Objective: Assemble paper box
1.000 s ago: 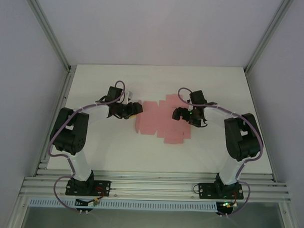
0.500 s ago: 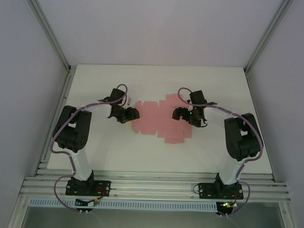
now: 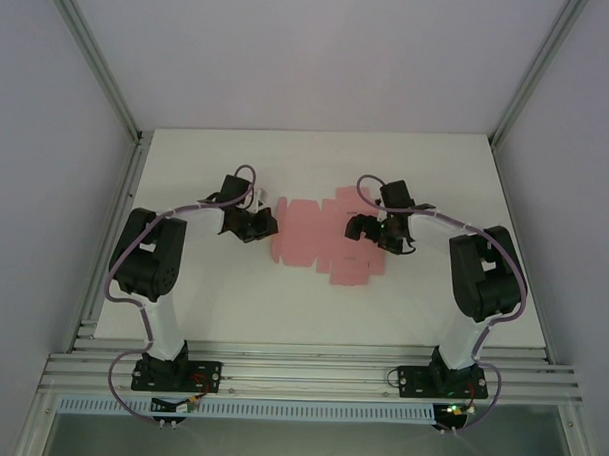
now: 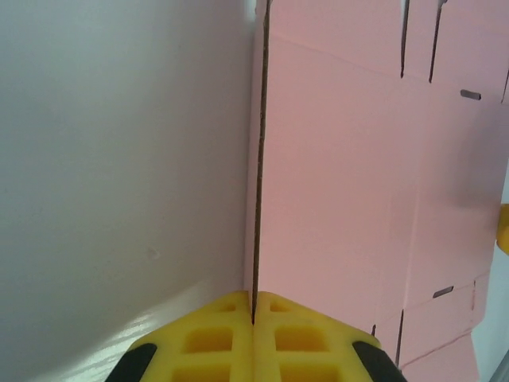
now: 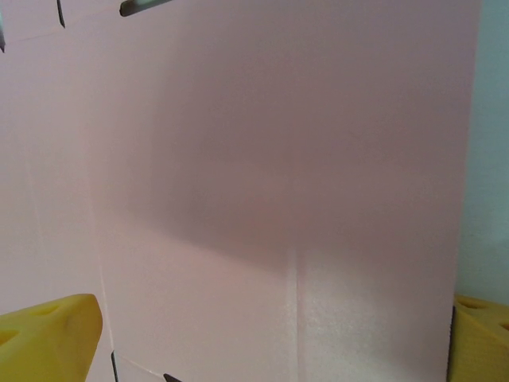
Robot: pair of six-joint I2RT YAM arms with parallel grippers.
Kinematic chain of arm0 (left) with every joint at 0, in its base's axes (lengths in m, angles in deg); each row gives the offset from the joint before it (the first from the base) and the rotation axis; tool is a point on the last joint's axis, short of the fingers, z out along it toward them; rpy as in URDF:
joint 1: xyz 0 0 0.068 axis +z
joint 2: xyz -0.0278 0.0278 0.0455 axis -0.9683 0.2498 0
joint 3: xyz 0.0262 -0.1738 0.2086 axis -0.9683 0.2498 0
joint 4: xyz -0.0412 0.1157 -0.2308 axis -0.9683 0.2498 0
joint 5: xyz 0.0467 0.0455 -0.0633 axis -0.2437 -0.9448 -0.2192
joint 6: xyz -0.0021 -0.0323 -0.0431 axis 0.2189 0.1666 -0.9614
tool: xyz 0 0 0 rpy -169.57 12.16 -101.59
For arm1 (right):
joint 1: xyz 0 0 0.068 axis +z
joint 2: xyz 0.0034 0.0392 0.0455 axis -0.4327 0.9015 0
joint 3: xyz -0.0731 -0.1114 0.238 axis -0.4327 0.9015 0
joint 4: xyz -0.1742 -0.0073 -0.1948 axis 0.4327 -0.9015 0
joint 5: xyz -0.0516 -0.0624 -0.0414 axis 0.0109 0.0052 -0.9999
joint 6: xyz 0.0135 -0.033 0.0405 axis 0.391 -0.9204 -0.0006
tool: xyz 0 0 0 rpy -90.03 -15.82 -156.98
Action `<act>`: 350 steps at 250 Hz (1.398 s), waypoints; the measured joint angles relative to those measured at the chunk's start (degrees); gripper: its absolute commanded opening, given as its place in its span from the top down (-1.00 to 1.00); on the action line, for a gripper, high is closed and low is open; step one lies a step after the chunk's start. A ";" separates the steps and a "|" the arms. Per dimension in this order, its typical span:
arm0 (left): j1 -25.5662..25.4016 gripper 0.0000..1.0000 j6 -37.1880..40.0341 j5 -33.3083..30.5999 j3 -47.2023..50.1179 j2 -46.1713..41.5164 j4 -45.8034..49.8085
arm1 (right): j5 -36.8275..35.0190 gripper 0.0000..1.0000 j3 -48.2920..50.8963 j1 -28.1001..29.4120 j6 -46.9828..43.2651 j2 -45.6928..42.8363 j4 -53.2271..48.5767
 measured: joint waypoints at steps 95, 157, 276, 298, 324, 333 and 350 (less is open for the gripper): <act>-0.07 1.00 -0.09 7.63 13.73 -21.09 -13.42 | 21.05 -0.86 15.02 -9.20 0.74 -11.67 16.00; 0.46 1.00 -0.24 8.79 16.57 -25.68 -17.20 | 34.51 -0.38 22.12 -13.99 0.74 -23.50 25.70; 0.76 1.00 -0.85 10.95 19.30 -26.60 -20.52 | 37.40 0.80 20.81 -14.01 -1.64 -22.93 24.72; 0.83 1.00 -0.63 10.12 19.32 -27.36 -20.28 | 36.89 1.00 20.55 -14.01 -2.38 -23.15 24.35; 0.83 0.14 0.07 8.24 19.32 -27.98 -18.71 | 35.63 1.00 19.23 -14.01 -3.72 -23.93 20.96; 0.83 -0.79 0.28 7.19 19.32 -28.22 -17.75 | 35.32 1.00 18.27 -13.94 -4.68 -24.17 18.93; 0.94 -0.99 1.14 4.61 19.32 -29.22 -15.02 | 34.21 1.00 14.62 -13.35 -7.76 -24.39 13.11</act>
